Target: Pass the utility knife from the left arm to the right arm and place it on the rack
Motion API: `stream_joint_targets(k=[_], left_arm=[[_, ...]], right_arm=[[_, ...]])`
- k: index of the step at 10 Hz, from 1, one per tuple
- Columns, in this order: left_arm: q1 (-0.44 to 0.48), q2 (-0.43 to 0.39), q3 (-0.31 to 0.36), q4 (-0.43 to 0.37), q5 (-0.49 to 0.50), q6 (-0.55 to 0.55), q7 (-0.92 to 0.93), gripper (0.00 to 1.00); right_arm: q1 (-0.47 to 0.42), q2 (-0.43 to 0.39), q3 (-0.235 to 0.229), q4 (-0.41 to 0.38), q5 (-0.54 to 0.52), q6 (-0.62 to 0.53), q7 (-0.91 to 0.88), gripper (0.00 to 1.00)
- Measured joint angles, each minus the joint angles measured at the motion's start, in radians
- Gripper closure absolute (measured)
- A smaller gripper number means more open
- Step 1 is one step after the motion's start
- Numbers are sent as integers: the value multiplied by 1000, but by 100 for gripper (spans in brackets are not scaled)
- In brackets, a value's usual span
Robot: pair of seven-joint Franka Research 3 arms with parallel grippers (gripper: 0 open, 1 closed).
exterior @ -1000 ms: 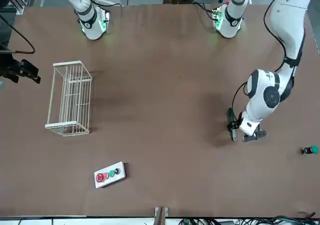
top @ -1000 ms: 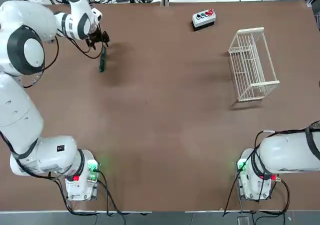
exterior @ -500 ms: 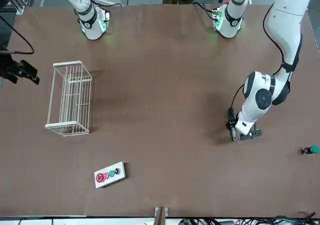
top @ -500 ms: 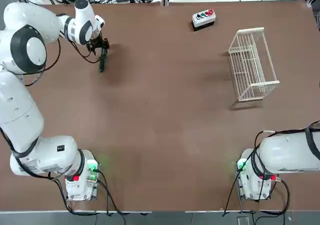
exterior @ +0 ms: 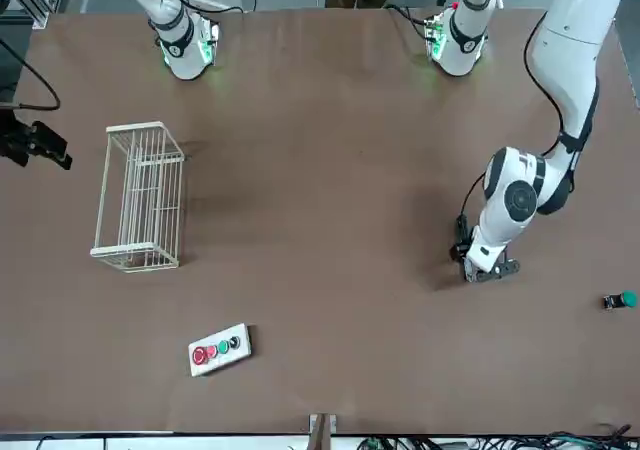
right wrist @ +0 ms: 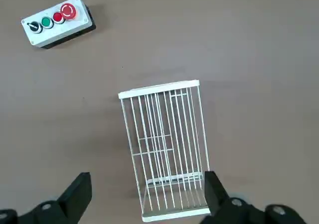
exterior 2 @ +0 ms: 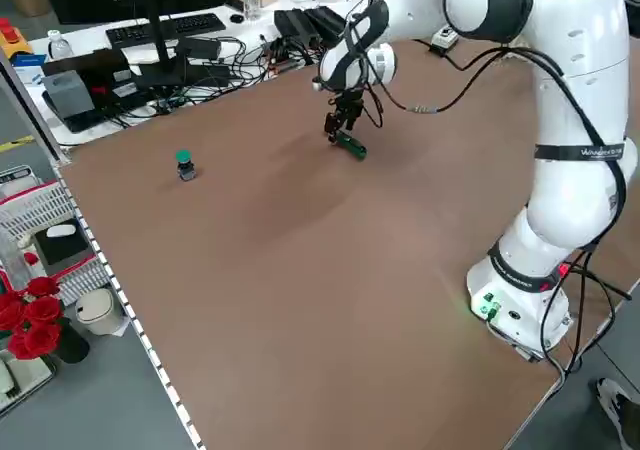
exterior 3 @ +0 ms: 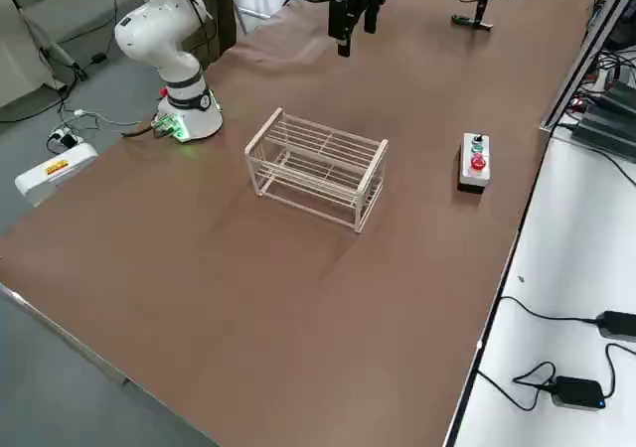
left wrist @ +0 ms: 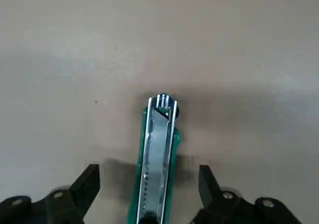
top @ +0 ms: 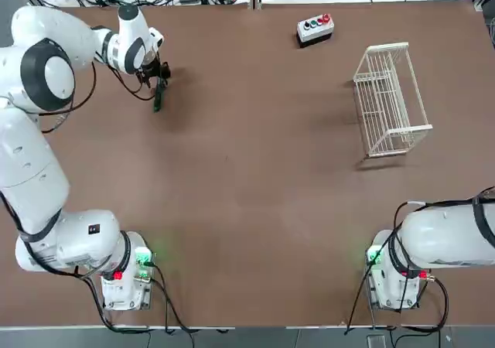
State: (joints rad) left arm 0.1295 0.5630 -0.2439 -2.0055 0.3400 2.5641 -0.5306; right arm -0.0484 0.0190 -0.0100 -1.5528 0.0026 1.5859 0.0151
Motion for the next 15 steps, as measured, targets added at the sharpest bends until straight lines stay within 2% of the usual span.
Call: stream_joint_targets(k=[1,5,9,11,14,15], left_arm=[[3,3,0,0,0,3,0,13],[4,3,1,3,0,3,0,29],[3,11,1,9,0,3,0,30],[4,14,1,11,0,3,0,34],[4,15,0,15,0,5,-2,51],[4,14,-1,16,0,6,-5,66]], right_arm=[[0,0,0,0,0,0,0,0],[0,0,1,1,1,-9,0,0],[1,0,4,1,2,-13,0,0],[1,0,5,1,2,-14,0,0],[2,0,8,1,2,-14,0,0],[2,0,8,2,2,-14,0,0]])
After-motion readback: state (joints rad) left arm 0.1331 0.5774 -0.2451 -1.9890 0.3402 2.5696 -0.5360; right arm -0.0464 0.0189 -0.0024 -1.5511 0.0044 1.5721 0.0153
